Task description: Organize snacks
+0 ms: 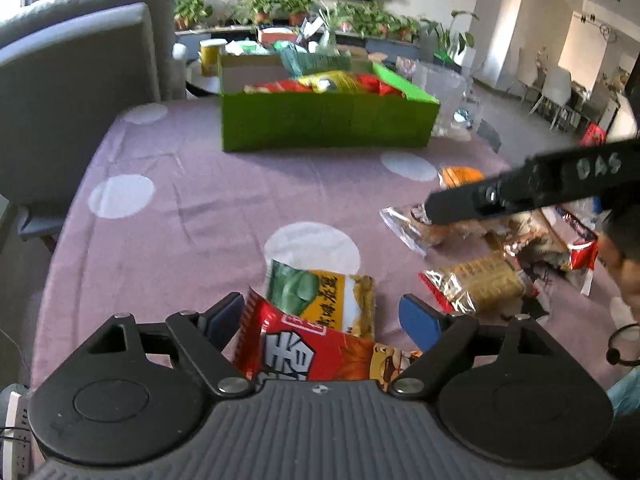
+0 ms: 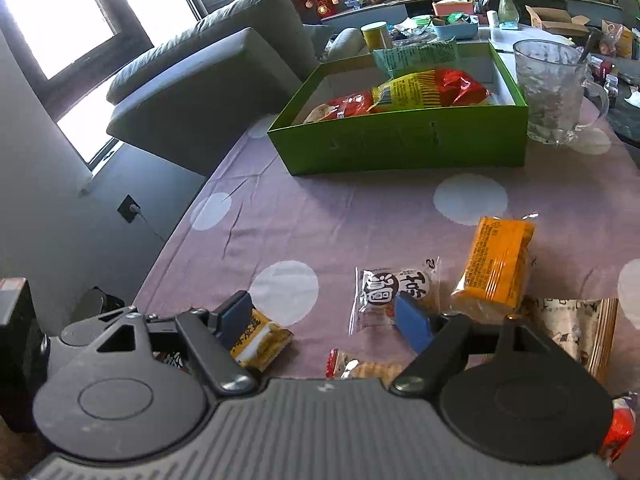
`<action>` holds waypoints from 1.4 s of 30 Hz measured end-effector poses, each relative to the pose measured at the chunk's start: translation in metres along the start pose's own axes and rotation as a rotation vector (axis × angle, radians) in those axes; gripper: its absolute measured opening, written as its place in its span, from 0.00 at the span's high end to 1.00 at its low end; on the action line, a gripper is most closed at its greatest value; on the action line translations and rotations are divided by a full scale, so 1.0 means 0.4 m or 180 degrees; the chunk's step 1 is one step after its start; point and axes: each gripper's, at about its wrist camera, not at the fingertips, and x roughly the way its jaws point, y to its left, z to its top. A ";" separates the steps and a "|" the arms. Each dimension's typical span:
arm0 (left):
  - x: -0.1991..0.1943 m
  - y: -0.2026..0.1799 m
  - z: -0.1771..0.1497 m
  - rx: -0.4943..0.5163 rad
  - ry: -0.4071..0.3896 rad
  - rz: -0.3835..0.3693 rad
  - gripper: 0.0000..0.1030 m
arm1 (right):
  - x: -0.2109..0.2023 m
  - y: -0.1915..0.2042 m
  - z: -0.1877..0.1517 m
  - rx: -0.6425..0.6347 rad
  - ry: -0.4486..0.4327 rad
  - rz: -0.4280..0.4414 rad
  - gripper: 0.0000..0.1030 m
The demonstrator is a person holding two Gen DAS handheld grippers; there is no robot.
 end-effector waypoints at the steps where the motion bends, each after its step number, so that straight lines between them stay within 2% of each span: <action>1: -0.014 0.007 0.001 -0.0022 -0.0038 0.0035 0.20 | 0.000 0.000 -0.001 -0.0007 0.0006 0.0008 0.37; 5: -0.062 0.053 -0.005 -0.0167 -0.0156 0.0197 0.20 | 0.003 0.017 -0.008 -0.0097 0.0059 0.0113 0.37; 8: -0.075 0.083 -0.020 -0.0243 -0.0108 0.0217 0.21 | -0.001 0.036 -0.021 -0.0223 0.0108 0.0238 0.37; 10: -0.076 0.088 -0.030 -0.0224 -0.0042 0.0194 0.30 | 0.003 0.047 -0.032 -0.0263 0.0207 0.0358 0.37; 14: -0.069 0.090 -0.045 -0.0213 0.0051 0.0061 0.39 | 0.012 0.062 -0.048 -0.0269 0.0424 0.0489 0.37; 17: -0.070 0.092 -0.050 -0.0212 0.0058 0.0031 0.40 | 0.009 0.078 -0.061 -0.0369 0.0526 0.0522 0.38; 18: -0.070 0.093 -0.053 -0.0215 0.0059 0.0031 0.40 | 0.006 0.083 -0.065 -0.0398 0.0572 0.0564 0.44; 20: -0.073 0.098 -0.057 -0.0235 0.0067 0.0033 0.40 | 0.004 0.095 -0.076 -0.0469 0.0679 0.0647 0.47; 25: -0.084 0.107 -0.068 -0.0311 0.0074 0.0036 0.40 | 0.035 0.110 -0.099 -0.0480 0.1004 0.0864 0.48; 28: -0.088 0.111 -0.076 -0.0309 0.0098 -0.0047 0.40 | 0.058 0.120 -0.106 -0.0486 0.1120 0.0847 0.48; 29: -0.088 0.113 -0.079 -0.0316 0.0116 -0.0094 0.40 | 0.065 0.123 -0.106 -0.0489 0.1123 0.0815 0.49; 30: -0.088 0.114 -0.082 -0.0318 0.0134 -0.0140 0.40 | 0.071 0.121 -0.103 -0.0461 0.1108 0.0784 0.56; 33: -0.090 0.109 -0.090 -0.0294 0.0166 -0.0271 0.40 | 0.076 0.098 -0.086 -0.0207 0.1047 0.0775 0.67; 35: -0.087 0.099 -0.093 -0.0251 0.0199 -0.0321 0.40 | 0.075 0.092 -0.076 -0.0116 0.0965 0.0740 0.72; 41: -0.080 0.081 -0.094 -0.0209 0.0208 -0.0331 0.39 | 0.071 0.098 -0.064 -0.0101 0.0832 0.0603 0.72; 42: -0.081 0.082 -0.094 -0.0213 0.0212 -0.0329 0.39 | 0.066 0.097 -0.063 -0.0092 0.0807 0.0585 0.68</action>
